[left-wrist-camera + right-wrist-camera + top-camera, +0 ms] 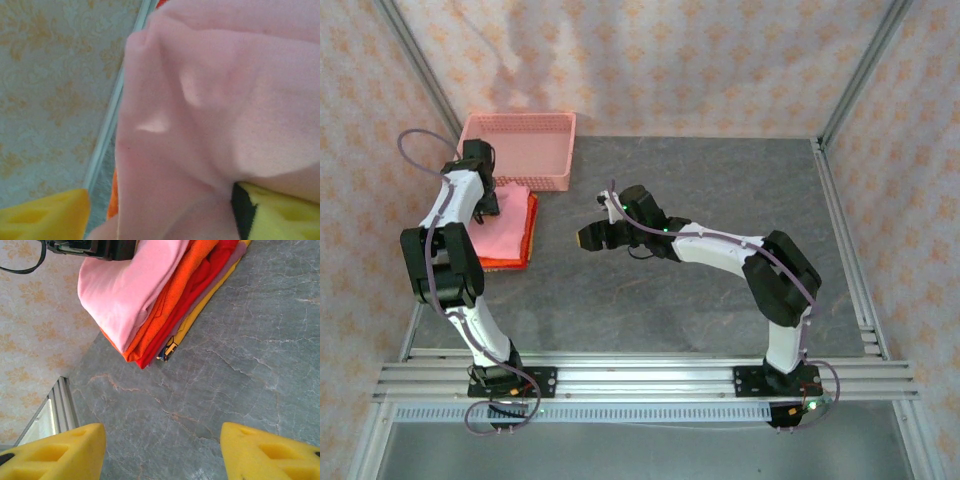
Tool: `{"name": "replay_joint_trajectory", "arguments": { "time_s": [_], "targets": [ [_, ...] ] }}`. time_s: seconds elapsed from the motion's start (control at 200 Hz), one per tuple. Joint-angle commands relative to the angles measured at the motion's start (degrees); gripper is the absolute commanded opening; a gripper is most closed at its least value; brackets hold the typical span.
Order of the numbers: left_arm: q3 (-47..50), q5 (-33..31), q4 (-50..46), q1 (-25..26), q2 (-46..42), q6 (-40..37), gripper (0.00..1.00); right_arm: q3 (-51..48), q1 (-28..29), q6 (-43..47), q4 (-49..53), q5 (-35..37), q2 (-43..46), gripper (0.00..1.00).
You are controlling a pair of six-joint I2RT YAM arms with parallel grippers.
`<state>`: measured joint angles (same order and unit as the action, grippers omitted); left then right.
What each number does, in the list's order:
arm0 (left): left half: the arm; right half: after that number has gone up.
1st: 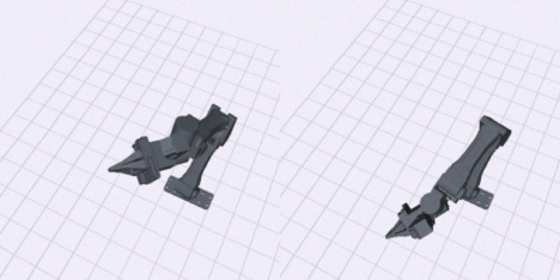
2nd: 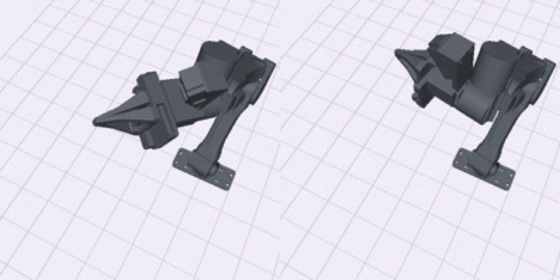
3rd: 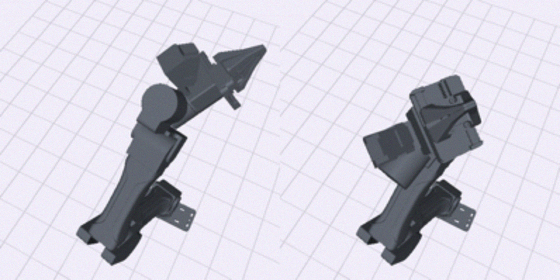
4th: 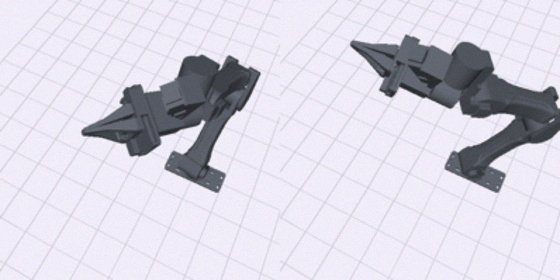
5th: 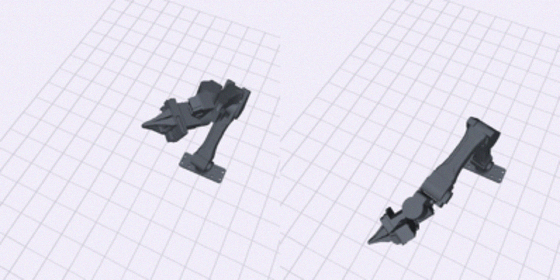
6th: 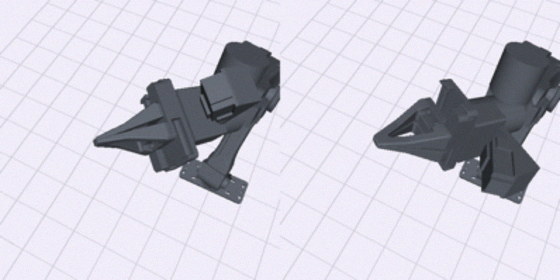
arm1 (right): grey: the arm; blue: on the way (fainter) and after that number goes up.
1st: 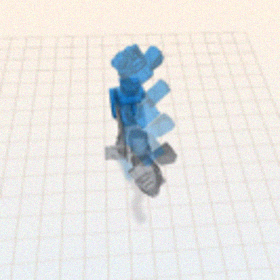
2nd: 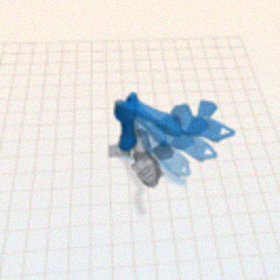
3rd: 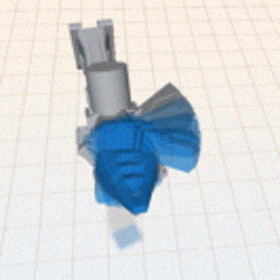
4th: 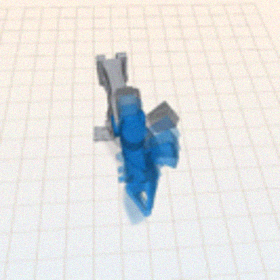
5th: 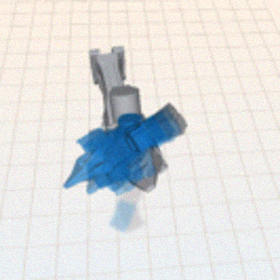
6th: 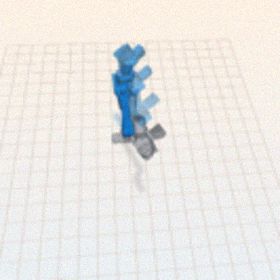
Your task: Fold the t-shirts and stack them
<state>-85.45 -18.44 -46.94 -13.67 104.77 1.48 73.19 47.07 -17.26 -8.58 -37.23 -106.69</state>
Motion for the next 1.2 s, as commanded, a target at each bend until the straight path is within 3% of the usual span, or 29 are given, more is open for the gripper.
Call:
{"name": "replay_joint_trajectory", "arguments": {
  "time_s": [0.0, 0.155, 0.325, 0.46, 0.605, 0.691, 0.851, 1.086, 1.196],
  "targets": [
    [-1.13, -0.57, -0.08, -0.33, -3.02, 3.26, 1.00, 1.00, 0.03, 0.91, -0.19, 1.53, 1.05, 0.63],
    [-0.24, 1.59, 3.03, 1.80, -6.76, 6.17, 1.00, 1.12, 0.02, 0.55, -0.57, 1.38, 0.45, 0.62],
    [0.87, 8.97, 6.37, 2.98, -7.20, 9.61, 0.99, 1.43, 0.03, 0.04, -0.83, 1.05, -0.20, 0.63],
    [1.29, 11.43, 7.10, 2.09, -4.41, 12.58, 0.55, 1.07, 0.04, 0.27, -0.73, 1.42, 0.24, 0.62],
    [2.38, 11.52, 7.67, -0.17, -1.67, 14.93, 0.40, 0.72, 0.02, 0.55, -0.42, 1.64, 0.35, 0.62],
    [3.10, 12.21, 7.81, -2.05, -0.37, 16.16, 0.43, 0.82, 0.00, 0.38, -0.40, 1.49, 0.00, 0.62],
    [5.04, 15.32, 8.85, -4.21, 1.34, 17.65, 0.81, 1.31, 0.01, 0.12, -0.34, 1.31, -0.75, 0.62],
    [6.30, 18.55, 10.01, -4.87, 2.02, 17.59, 1.00, 1.82, 0.02, -0.08, 0.32, 1.20, -0.81, 0.62],
    [6.34, 20.31, 10.39, -4.96, 1.89, 17.49, 1.00, 1.78, 0.04, -0.12, 0.34, 1.47, -0.45, 0.62]
  ]
}}
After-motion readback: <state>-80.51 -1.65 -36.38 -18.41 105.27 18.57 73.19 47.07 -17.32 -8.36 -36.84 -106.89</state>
